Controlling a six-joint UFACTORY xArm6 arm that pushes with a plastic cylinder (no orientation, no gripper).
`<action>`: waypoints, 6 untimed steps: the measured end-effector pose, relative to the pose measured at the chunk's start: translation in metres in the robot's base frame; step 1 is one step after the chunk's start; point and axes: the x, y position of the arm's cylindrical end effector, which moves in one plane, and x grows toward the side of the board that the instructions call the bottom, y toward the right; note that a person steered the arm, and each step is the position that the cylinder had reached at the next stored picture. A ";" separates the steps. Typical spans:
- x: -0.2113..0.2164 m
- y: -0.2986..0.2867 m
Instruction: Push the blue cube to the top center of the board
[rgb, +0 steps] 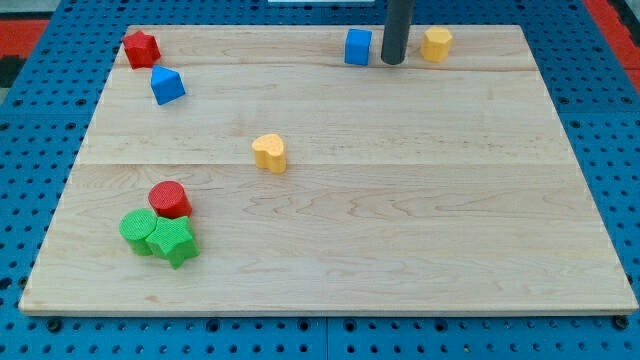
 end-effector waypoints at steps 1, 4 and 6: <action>-0.012 -0.018; -0.063 -0.068; -0.046 -0.074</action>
